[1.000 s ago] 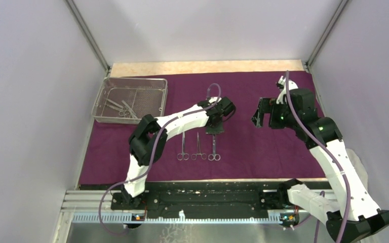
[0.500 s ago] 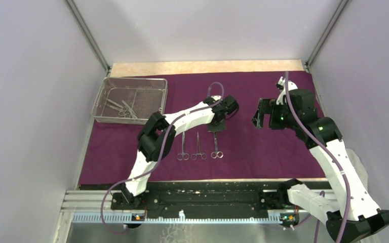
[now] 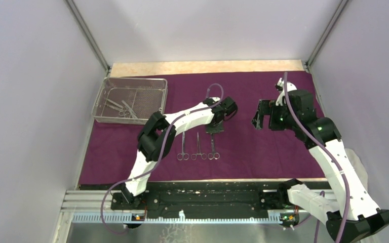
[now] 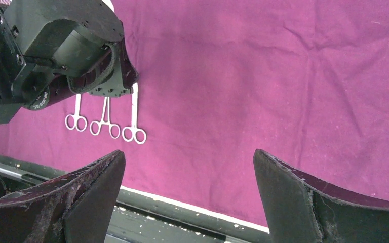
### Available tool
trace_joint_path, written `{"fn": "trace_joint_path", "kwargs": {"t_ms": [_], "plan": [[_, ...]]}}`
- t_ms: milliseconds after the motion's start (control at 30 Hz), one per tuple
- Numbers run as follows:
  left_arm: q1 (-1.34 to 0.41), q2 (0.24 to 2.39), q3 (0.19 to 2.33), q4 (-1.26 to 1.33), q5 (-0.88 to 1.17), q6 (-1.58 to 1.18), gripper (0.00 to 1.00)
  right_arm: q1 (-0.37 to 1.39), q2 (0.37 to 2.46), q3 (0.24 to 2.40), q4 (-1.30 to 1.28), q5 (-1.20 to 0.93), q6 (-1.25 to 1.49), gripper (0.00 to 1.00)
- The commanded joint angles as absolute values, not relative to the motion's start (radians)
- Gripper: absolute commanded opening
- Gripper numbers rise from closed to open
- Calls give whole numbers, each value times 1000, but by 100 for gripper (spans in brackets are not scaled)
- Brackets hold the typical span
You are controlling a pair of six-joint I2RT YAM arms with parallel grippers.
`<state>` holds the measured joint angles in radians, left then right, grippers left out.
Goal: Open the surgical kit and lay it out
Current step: Place the medical item in the surgical kit, then adjust the medical item in the container.
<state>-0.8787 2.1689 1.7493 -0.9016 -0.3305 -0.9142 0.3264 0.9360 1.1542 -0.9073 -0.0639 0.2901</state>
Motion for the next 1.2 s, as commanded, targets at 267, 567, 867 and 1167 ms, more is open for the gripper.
{"fn": "trace_joint_path", "kwargs": {"t_ms": [267,567,867,1167], "plan": [[-872,2124,1749,-860,-341,-841,39,324,921,1136,-889,-59,290,97],[-840,1940,1716,-780,-172,-622,72,324,935,1101,-866,-120,279,97],[-468,1584,1390,-589,-26,-399,86,324,1000,1068,-836,-226,226,97],[-115,1614,1387,-527,-185,-339,87,323,1150,1119,-822,-194,133,97]]}}
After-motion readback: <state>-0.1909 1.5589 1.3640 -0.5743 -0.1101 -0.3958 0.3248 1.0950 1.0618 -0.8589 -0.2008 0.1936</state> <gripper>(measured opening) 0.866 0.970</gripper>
